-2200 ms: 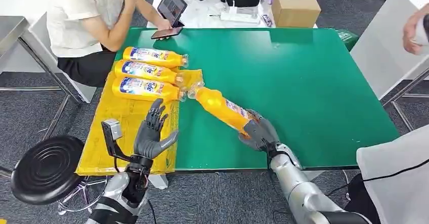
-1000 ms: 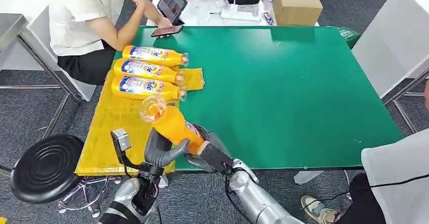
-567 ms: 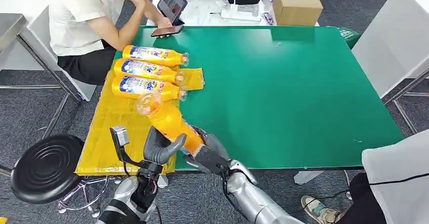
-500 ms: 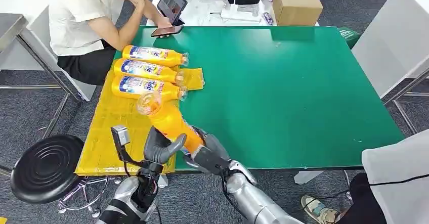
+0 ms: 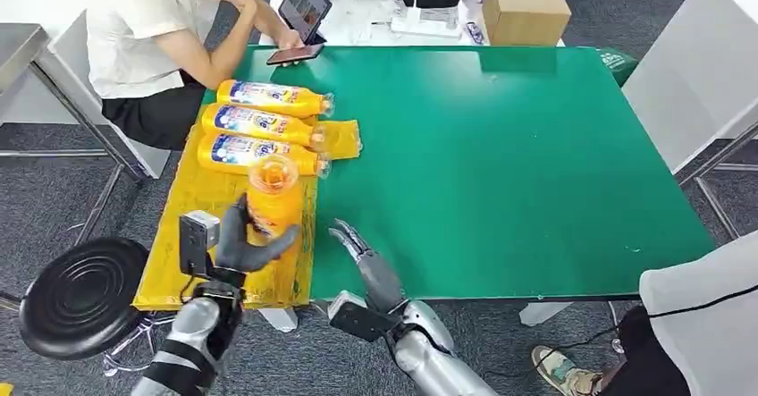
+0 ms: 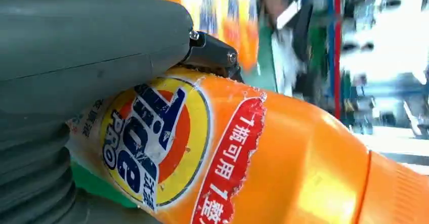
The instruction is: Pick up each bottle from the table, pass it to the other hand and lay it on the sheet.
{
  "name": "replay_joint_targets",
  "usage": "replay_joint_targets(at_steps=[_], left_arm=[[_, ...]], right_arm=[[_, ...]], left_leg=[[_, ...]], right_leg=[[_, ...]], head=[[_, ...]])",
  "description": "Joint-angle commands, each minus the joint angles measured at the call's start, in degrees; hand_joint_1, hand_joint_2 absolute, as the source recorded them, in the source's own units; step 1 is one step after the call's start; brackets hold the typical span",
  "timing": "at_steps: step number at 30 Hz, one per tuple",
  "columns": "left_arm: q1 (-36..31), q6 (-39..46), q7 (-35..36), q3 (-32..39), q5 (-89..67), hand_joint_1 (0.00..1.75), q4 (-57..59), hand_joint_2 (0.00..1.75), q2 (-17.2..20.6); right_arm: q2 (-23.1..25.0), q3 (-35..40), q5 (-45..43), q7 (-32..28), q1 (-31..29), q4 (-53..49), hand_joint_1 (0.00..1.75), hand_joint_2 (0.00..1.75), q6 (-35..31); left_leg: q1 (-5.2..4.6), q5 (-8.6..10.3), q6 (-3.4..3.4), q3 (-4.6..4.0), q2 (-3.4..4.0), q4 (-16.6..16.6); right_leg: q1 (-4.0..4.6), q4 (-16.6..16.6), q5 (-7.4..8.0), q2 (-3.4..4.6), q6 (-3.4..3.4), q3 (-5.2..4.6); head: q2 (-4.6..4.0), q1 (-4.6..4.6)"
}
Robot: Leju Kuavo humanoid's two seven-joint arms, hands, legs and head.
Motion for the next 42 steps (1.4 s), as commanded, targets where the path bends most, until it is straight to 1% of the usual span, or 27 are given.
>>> replay_joint_targets(at_steps=[1, 2, 4, 6, 7, 8, 9, 11, 13, 15, 16, 17, 18, 21, 22, 23, 24, 25, 27, 28, 30, 31, 35, 36, 37, 40, 42], left_arm=[[-5.6, 15.4, 0.4, 2.0, -20.2, 1.75, 3.7, 1.75, 3.4], [-5.9, 15.3, 0.5, 2.1, -20.3, 1.75, 4.2, 1.75, 3.2], [-9.0, 22.7, 4.7, 0.1, -32.9, 1.75, 9.5, 1.75, 3.4], [-12.9, 22.9, 8.0, -1.3, -39.1, 1.75, 16.6, 1.75, 2.9], [-17.7, 19.0, 10.9, -3.2, -43.3, 1.75, 25.0, 1.75, 2.2], [-19.5, 17.8, 10.9, -3.3, -43.6, 1.75, 28.1, 1.75, 1.6], [-20.3, 18.4, 10.3, -3.0, -43.7, 1.75, 29.9, 1.75, 1.1], [-20.6, 18.4, 10.1, -3.0, -43.7, 1.75, 30.3, 1.75, 1.0], [-22.7, 14.9, 10.5, -3.6, -43.9, 1.75, 34.8, 1.75, 0.4], [-27.7, 9.8, 14.7, -6.5, -48.2, 1.75, 42.7, 1.75, -0.4], [-29.0, 8.5, 15.3, -6.2, -48.3, 1.75, 45.0, 1.75, -0.9], [-29.9, 6.9, 15.4, -5.8, -48.0, 1.75, 46.5, 1.75, -1.2], [-30.9, 5.1, 15.5, -5.3, -47.5, 1.75, 48.3, 1.75, -1.3], [-31.9, 4.6, 16.0, -4.2, -46.8, 1.75, 50.0, 1.75, -1.5], [-32.3, 4.8, 15.4, -3.4, -46.4, 1.57, 50.7, 1.75, -1.7], [-32.5, 4.5, 14.8, -2.8, -46.1, 1.06, 50.8, 1.75, -1.8], [-32.5, 4.5, 14.8, -2.8, -46.1, 1.06, 50.8, 1.75, -1.8], [-32.7, 4.1, 14.6, -3.0, -46.3, 0.37, 50.7, 1.75, -1.9], [-33.3, 3.2, 14.2, -4.0, -47.4, 0.05, 50.5, 1.75, -1.8], [-33.9, 3.3, 14.1, -4.7, -48.3, 0.0, 50.2, 1.75, -1.7], [-34.7, 3.2, 14.4, -4.8, -48.6, 0.0, 50.0, 1.75, -1.6], [-35.0, 2.9, 14.5, -4.9, -48.8, 0.0, 49.9, 1.75, -1.6], [-35.9, 0.5, 14.2, -6.2, -50.1, 0.0, 49.4, 1.75, -0.9], [-35.9, 0.5, 14.2, -6.2, -50.1, 0.0, 49.4, 1.75, -0.8], [-35.7, 1.1, 12.9, -6.3, -50.1, 0.0, 48.1, 1.75, -0.4], [-34.6, 3.6, 10.3, -5.9, -49.5, 0.0, 44.2, 1.75, 0.9], [-34.4, 2.9, 10.3, -6.0, -49.4, 0.0, 43.1, 1.75, 1.3]], right_arm=[[-2.0, -0.1, -0.7, -0.7, 0.8, -2.4, 0.0, 0.0, -1.6], [-1.9, -0.1, -0.6, -0.7, 0.8, -2.3, 0.0, 0.0, -1.6], [-1.3, -0.3, -0.7, -1.0, 0.1, -1.7, 0.0, 0.0, -0.5], [-0.8, -0.3, -0.8, -1.1, -0.5, -1.5, 0.0, 0.0, 0.4], [-0.3, 0.0, -0.7, -1.2, -1.3, -0.9, 0.0, 0.0, 1.2], [-0.1, -0.1, -0.8, -1.3, -1.5, -0.9, 0.0, 0.0, 1.4], [0.0, -0.2, -0.8, -1.3, -1.6, -0.8, 0.0, 0.0, 1.4], [0.1, -0.2, -0.8, -1.3, -1.6, -0.8, 0.0, 0.0, 1.4], [0.2, -0.1, -1.1, -1.7, -1.8, -0.5, 0.0, 0.0, 2.2], [0.8, -0.1, -1.4, -2.2, -2.1, -0.1, 0.0, 0.0, 2.9], [1.1, -0.1, -1.7, -2.3, -2.2, 0.0, 0.0, 0.0, 3.5], [1.2, 0.0, -1.8, -2.4, -2.2, 0.1, 0.0, 0.0, 3.8], [1.5, 0.2, -1.9, -2.7, -2.3, 0.4, 0.0, 0.0, 4.0], [2.0, 0.5, -2.2, -2.9, -2.5, 1.0, 0.0, 0.0, 4.5], [2.1, 0.7, -2.4, -3.1, -2.7, 1.3, 0.0, 0.0, 4.2], [2.1, 0.7, -2.7, -3.1, -2.7, 1.4, 0.0, 0.0, 4.0], [2.1, 0.7, -2.7, -3.1, -2.7, 1.4, 0.0, 0.0, 4.0], [2.1, 0.7, -2.9, -3.1, -2.7, 1.4, 0.0, 0.0, 4.0], [1.9, 0.9, -3.2, -3.1, -2.6, 1.2, 0.0, 0.0, 4.1], [1.8, 1.0, -3.5, -3.1, -2.6, 1.2, 0.0, 0.0, 4.1], [1.7, 0.9, -3.6, -3.1, -2.6, 1.2, 0.0, 0.0, 4.1], [1.6, 0.9, -3.7, -3.1, -2.6, 1.2, 0.0, 1.75, 4.0], [1.5, 1.2, -4.0, -3.1, -2.7, 1.1, 0.0, 1.75, 3.9], [1.5, 1.2, -4.0, -3.1, -2.7, 1.1, 0.0, 1.75, 3.9], [1.3, 1.2, -4.0, -3.1, -2.6, 0.9, 0.0, 1.75, 3.8], [0.9, 0.8, -3.8, -3.1, -2.3, 1.1, 0.0, 1.75, 3.6], [0.8, 0.8, -3.7, -3.1, -2.2, 1.0, 0.0, 1.75, 3.5]], left_leg=[[0.0, -0.03, 0.0, 0.1, -0.02, 0.0], [-0.02, -0.08, 0.0, 0.29, -0.04, 0.0], [-0.01, -0.02, 0.0, 0.14, -0.04, 0.0], [-0.03, 0.02, -0.01, 0.12, -0.17, 0.0], [-0.05, 0.0, -0.02, 0.3, -0.21, -0.1], [-0.04, 0.03, 0.0, 0.19, -0.18, -0.1], [-0.06, 0.07, 0.0, 0.25, -0.34, -0.1], [-0.05, 0.07, 0.03, 0.24, -0.22, -0.1], [-0.03, 0.1, 0.01, 0.13, -0.05, 0.0], [-0.07, 0.0, 0.02, 0.43, 0.03, -0.1], [-0.01, 0.13, 0.01, 0.05, -0.01, 0.0], [-0.04, 0.09, 0.01, 0.17, -0.15, 0.0], [-0.02, 0.1, 0.01, 0.1, -0.12, 0.0], [-0.03, 0.1, 0.01, 0.08, 0.0, 0.0], [-0.05, 0.04, 0.01, 0.23, 0.06, 0.0], [-0.02, 0.08, 0.0, 0.15, 0.08, 0.0], [-0.02, 0.09, 0.0, 0.15, 0.07, 0.0], [-0.05, 0.07, 0.0, 0.27, 0.04, -0.1], [-0.04, 0.07, 0.0, 0.26, 0.05, -0.1], [-0.02, 0.07, 0.0, 0.23, 0.04, 0.0], [-0.03, 0.06, 0.01, 0.24, 0.01, 0.0], [-0.02, 0.09, 0.0, 0.11, 0.04, 0.0], [0.0, 0.13, -0.03, 0.05, 0.02, 0.0], [-0.03, 0.07, -0.03, 0.19, 0.02, 0.0], [-0.01, 0.12, -0.03, 0.06, 0.03, 0.0], [-0.03, 0.09, -0.03, 0.14, 0.08, 0.0], [-0.03, 0.08, -0.04, 0.16, 0.09, 0.0]], right_leg=[[0.01, 0.0, -0.04, -0.08, -0.02, 0.11], [0.0, 0.0, -0.11, -0.15, -0.03, 0.29], [0.0, 0.0, -0.05, -0.11, -0.02, 0.14], [-0.02, 0.0, -0.05, -0.24, -0.03, 0.17], [-0.02, 0.0, -0.1, -0.32, -0.05, 0.35], [-0.01, 0.0, -0.06, -0.27, -0.03, 0.23], [-0.04, 0.0, -0.1, -0.46, -0.05, 0.32], [-0.02, 0.0, -0.06, -0.37, -0.04, 0.28], [-0.01, 0.0, 0.02, -0.18, -0.03, 0.16], [-0.04, 0.0, -0.06, -0.21, -0.05, 0.4], [0.01, 0.0, 0.07, -0.22, -0.06, 0.05], [-0.02, 0.1, -0.02, -0.38, -0.08, 0.2], [0.0, 0.0, 0.02, -0.31, -0.08, 0.11], [-0.02, 0.0, 0.07, -0.14, -0.07, 0.07], [-0.02, 0.0, 0.02, -0.11, -0.08, 0.2], [0.0, 0.0, 0.07, -0.08, -0.08, 0.14], [0.0, 0.0, 0.08, -0.09, -0.08, 0.14], [-0.02, 0.0, 0.03, -0.15, -0.1, 0.26], [-0.01, 0.0, 0.05, -0.13, -0.09, 0.25], [0.01, 0.0, 0.05, -0.14, -0.08, 0.23], [0.0, 0.0, 0.02, -0.18, -0.08, 0.24], [0.0, 0.0, 0.07, -0.12, -0.07, 0.11], [0.01, 0.0, 0.08, -0.12, -0.08, 0.06], [0.0, 0.0, 0.01, -0.14, -0.09, 0.2], [0.0, 0.0, 0.09, -0.09, -0.08, 0.08], [0.0, 0.0, 0.06, -0.07, -0.1, 0.15], [0.0, 0.0, 0.05, -0.07, -0.1, 0.16]], head=[[0.0, 0.0], [0.0, 0.0], [0.0, 0.02], [0.0, 0.0], [0.0, 0.0], [0.0, -0.02], [0.0, 0.02], [0.0, -0.02], [0.0, 0.0], [0.0, 0.02], [0.0, 0.02], [0.0, 0.0], [0.0, 0.02], [0.0, 0.02], [0.0, 0.0], [0.0, 0.0], [0.0, 0.02], [0.0, 0.0], [0.0, 0.0], [0.0, 0.0], [0.0, 0.02], [0.0, 0.0], [0.0, 0.02], [0.0, 0.0], [0.0, 0.0], [0.0, 0.0], [0.0, 0.0]])
